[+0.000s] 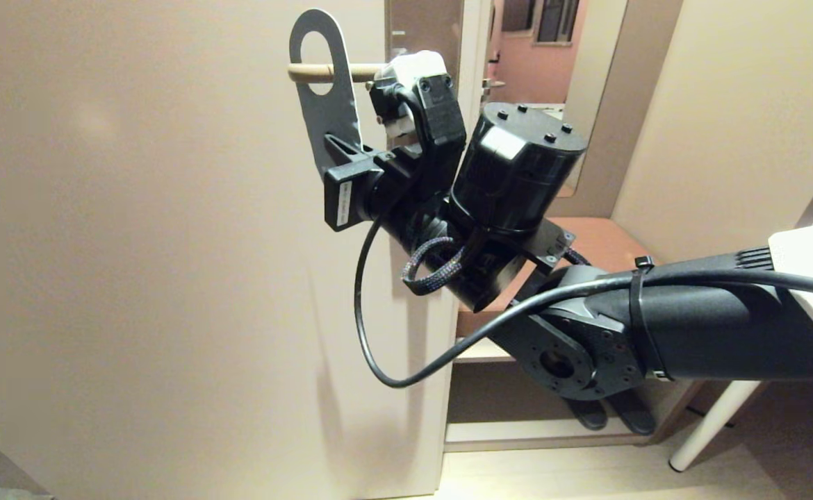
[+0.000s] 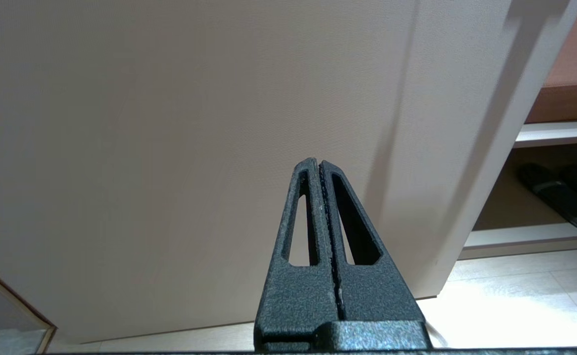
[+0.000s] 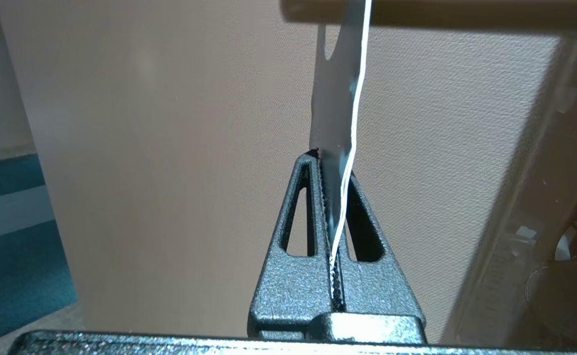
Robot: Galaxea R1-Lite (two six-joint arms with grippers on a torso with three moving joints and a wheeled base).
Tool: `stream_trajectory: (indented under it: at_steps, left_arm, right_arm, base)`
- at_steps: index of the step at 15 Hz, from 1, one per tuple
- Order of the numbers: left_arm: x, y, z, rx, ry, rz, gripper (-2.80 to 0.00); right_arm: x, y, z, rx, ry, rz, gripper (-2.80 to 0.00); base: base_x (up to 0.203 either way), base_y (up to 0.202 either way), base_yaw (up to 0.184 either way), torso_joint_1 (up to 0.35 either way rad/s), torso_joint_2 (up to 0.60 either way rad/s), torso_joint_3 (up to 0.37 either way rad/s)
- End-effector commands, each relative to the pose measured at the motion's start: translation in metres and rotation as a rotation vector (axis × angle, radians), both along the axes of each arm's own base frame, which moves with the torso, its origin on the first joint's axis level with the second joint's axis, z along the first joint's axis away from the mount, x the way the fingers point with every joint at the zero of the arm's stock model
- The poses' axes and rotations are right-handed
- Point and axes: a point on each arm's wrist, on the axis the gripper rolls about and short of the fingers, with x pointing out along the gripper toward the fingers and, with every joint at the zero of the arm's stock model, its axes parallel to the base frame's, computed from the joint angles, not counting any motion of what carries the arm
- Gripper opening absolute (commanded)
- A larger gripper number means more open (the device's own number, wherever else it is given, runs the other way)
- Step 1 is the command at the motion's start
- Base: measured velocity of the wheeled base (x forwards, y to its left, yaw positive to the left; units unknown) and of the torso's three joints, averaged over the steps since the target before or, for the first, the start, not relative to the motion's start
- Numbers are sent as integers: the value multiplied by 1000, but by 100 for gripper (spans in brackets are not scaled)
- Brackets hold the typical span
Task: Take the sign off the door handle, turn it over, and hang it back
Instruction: Take down the sign, then hand it to the other hand
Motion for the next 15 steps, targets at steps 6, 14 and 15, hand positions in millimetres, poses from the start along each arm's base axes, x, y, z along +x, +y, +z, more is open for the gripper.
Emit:
stream_trajectory:
  at_steps: [6, 14, 15]
  left_arm:
    - [0, 0, 0, 1, 1, 0, -280]
    - [0, 0, 0, 1, 1, 0, -280]
    - [0, 0, 0, 1, 1, 0, -280]
  right_arm:
    - [-3, 13, -7, 2, -4, 25, -280]
    - [-18, 16, 1, 10, -14, 58, -280]
    - [-19, 14, 2, 6, -15, 57, -280]
  base:
    - [0, 0, 0, 0, 0, 0]
    - [0, 0, 0, 0, 0, 0]
    - [0, 0, 0, 0, 0, 0]
